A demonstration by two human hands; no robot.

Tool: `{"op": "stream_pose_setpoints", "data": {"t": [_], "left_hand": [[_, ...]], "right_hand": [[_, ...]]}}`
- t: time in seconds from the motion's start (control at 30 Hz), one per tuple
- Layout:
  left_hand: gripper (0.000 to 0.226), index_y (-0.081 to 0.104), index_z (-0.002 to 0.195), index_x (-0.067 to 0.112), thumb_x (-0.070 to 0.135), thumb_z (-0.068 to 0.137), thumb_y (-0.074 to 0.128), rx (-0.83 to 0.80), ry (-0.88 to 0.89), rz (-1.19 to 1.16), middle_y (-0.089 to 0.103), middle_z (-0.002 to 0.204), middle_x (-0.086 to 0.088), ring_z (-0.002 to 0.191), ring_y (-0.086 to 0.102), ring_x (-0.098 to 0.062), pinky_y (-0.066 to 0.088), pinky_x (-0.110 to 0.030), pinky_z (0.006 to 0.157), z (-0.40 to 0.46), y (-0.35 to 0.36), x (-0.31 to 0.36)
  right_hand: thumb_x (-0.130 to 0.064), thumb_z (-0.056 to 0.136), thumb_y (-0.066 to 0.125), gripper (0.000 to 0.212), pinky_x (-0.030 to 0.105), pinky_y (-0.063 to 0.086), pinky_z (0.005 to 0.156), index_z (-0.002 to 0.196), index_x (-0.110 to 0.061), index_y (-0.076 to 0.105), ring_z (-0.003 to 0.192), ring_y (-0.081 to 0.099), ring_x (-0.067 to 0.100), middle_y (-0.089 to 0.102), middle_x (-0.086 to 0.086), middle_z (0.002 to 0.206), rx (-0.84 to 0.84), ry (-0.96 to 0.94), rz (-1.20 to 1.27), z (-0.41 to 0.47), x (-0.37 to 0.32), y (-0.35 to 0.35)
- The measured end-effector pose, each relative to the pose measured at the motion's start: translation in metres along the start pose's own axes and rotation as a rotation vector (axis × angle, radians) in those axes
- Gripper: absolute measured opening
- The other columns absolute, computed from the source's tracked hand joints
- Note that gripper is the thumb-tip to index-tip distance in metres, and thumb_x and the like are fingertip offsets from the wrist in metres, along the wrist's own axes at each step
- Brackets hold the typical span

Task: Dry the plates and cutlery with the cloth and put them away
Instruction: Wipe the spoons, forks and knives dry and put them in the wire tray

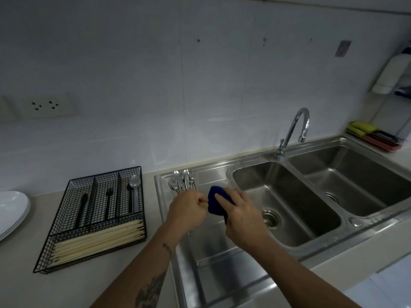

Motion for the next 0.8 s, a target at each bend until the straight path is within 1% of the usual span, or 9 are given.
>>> {"op": "stream_pose_setpoints", "data": {"t": [0.1, 0.17, 0.3, 0.4, 0.47, 0.57, 0.6, 0.7, 0.8], "left_hand": [[0.022, 0.071, 0.073, 0.026, 0.013, 0.087, 0.058, -0.014, -0.053, -0.05, 0.067, 0.073, 0.013, 0.07, 0.063, -0.008, 0.056, -0.028, 0.067, -0.001, 0.001, -0.012], [0.026, 0.068, 0.068, 0.029, 0.013, 0.086, 0.061, -0.019, -0.084, -0.082, 0.064, 0.07, 0.016, 0.069, 0.061, -0.004, 0.053, -0.025, 0.066, -0.005, 0.003, -0.02], [0.024, 0.068, 0.071, 0.027, 0.013, 0.091, 0.063, -0.049, -0.06, -0.159, 0.063, 0.067, 0.014, 0.064, 0.059, -0.002, 0.047, -0.02, 0.063, -0.005, 0.006, -0.014], [0.023, 0.07, 0.073, 0.026, 0.015, 0.09, 0.061, -0.065, -0.066, -0.161, 0.068, 0.071, 0.012, 0.067, 0.063, -0.005, 0.055, -0.026, 0.068, -0.005, 0.006, -0.012], [0.022, 0.07, 0.073, 0.026, 0.016, 0.09, 0.062, -0.077, -0.078, -0.159, 0.069, 0.074, 0.011, 0.07, 0.065, -0.006, 0.057, -0.028, 0.07, -0.007, 0.01, -0.013], [0.022, 0.069, 0.07, 0.026, 0.018, 0.09, 0.066, -0.043, -0.083, -0.2, 0.065, 0.068, 0.012, 0.063, 0.061, -0.003, 0.053, -0.025, 0.066, -0.008, 0.01, -0.017], [0.021, 0.069, 0.07, 0.026, 0.018, 0.09, 0.067, -0.035, -0.086, -0.212, 0.064, 0.066, 0.013, 0.061, 0.059, -0.001, 0.052, -0.024, 0.065, -0.007, 0.009, -0.018], [0.017, 0.069, 0.072, 0.022, 0.023, 0.089, 0.069, -0.038, -0.1, -0.252, 0.064, 0.065, 0.013, 0.06, 0.058, 0.0, 0.051, -0.023, 0.063, -0.01, 0.011, -0.019], [0.014, 0.068, 0.078, 0.021, 0.026, 0.091, 0.067, -0.085, -0.094, -0.261, 0.063, 0.068, 0.007, 0.062, 0.057, -0.005, 0.053, -0.026, 0.064, -0.011, 0.017, -0.017]], "right_hand": [[-0.013, 0.07, 0.075, 0.069, 0.038, 0.055, 0.082, 0.134, -0.02, 0.05, 0.111, 0.053, 0.024, 0.052, 0.003, 0.132, -0.058, 0.091, 0.031, -0.007, 0.019, 0.019], [-0.012, 0.07, 0.074, 0.069, 0.037, 0.054, 0.082, 0.134, -0.02, 0.05, 0.108, 0.055, 0.024, 0.053, 0.002, 0.13, -0.064, 0.134, 0.043, -0.011, 0.026, 0.019], [-0.012, 0.071, 0.071, 0.069, 0.039, 0.056, 0.077, 0.135, -0.025, 0.049, 0.111, 0.052, 0.029, 0.05, 0.007, 0.136, -0.055, -0.027, 0.013, -0.013, 0.004, 0.016], [-0.013, 0.07, 0.074, 0.072, 0.042, 0.056, 0.073, 0.135, -0.029, 0.048, 0.107, 0.055, 0.031, 0.051, 0.007, 0.135, -0.06, 0.069, 0.027, -0.009, 0.021, 0.017], [-0.011, 0.067, 0.077, 0.073, 0.042, 0.056, 0.072, 0.133, -0.028, 0.051, 0.104, 0.057, 0.032, 0.053, 0.008, 0.133, -0.053, 0.104, 0.024, -0.008, 0.026, 0.017], [-0.012, 0.067, 0.077, 0.071, 0.04, 0.057, 0.07, 0.132, -0.028, 0.051, 0.105, 0.057, 0.029, 0.053, 0.007, 0.132, -0.056, -0.045, -0.009, -0.01, 0.013, 0.017], [-0.014, 0.069, 0.076, 0.071, 0.04, 0.057, 0.071, 0.133, -0.029, 0.05, 0.105, 0.056, 0.029, 0.053, 0.007, 0.132, -0.061, -0.05, -0.003, -0.01, 0.016, 0.017], [-0.014, 0.077, 0.071, 0.067, 0.044, 0.055, 0.081, 0.138, -0.029, 0.045, 0.108, 0.056, 0.028, 0.051, 0.005, 0.133, -0.036, 0.118, 0.125, -0.007, 0.04, 0.02], [-0.009, 0.077, 0.062, 0.062, 0.039, 0.053, 0.088, 0.136, -0.025, 0.05, 0.106, 0.056, 0.021, 0.053, 0.0, 0.131, -0.012, 0.115, 0.194, -0.007, 0.038, 0.019]]}}
Point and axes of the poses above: each hand's wrist, its own z-axis towards the middle knuckle, its own y-axis out of the palm, x = y × z, the point moved 8 cm from there along z, towards the middle knuckle
